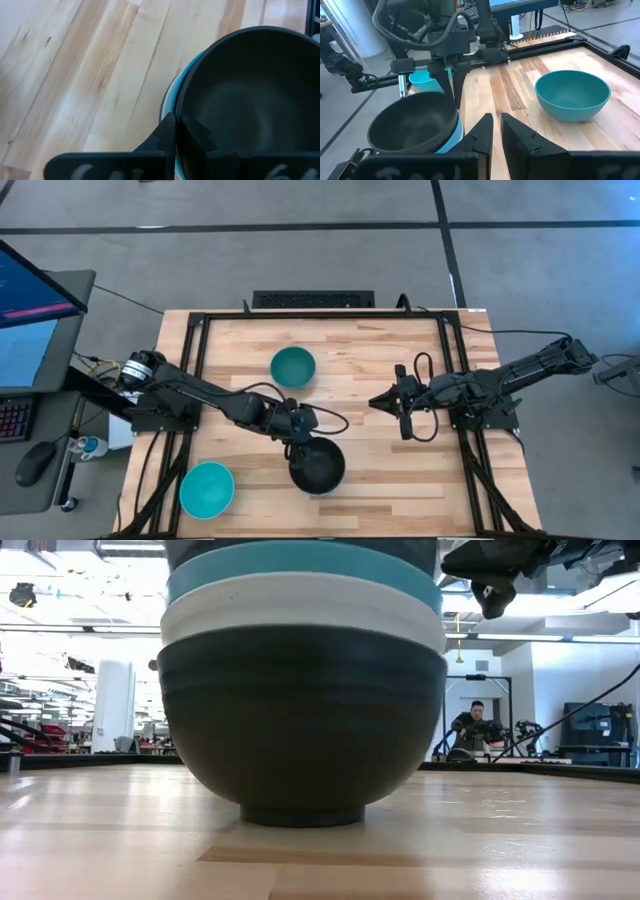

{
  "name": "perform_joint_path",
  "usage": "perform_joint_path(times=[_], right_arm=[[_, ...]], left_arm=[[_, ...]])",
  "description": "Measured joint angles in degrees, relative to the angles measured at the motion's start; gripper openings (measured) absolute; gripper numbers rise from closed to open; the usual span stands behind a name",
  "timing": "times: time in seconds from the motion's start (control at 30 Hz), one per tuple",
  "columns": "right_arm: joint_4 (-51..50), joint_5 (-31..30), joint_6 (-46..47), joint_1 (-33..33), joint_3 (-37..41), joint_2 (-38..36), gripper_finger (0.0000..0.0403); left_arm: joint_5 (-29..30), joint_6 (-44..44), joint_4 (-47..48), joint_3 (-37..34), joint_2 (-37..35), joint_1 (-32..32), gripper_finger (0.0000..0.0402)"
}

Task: Nest bowls inside each other
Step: Stack the black bowl on top of the blue bowl, then stack the green bowl on top of the black bowl

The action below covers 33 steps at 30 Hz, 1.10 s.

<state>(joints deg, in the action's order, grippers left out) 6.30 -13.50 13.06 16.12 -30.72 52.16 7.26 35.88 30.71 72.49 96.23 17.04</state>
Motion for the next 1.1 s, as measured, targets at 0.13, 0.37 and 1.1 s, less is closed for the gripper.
perform_joint_path(times=[0.13, 0.37, 1.1], right_arm=[[0.1, 0.0, 0.0, 0.0, 0.0, 0.0, 0.0059], [-0.2, 0.0, 0.0, 0.0, 0.0, 0.0, 0.0059], [-0.3, 0.0, 0.0, 0.0, 0.0, 0.0, 0.0059]], left_arm=[[-1.3, 0.2, -1.6, 0.1, 1.5, 0.0, 0.0000], [-3.0, -1.4, -3.3, 0.0, 1.5, 0.0, 0.0020], [-4.0, -5.1, -4.5, 6.1, 1.0, -0.9, 0.0081]])
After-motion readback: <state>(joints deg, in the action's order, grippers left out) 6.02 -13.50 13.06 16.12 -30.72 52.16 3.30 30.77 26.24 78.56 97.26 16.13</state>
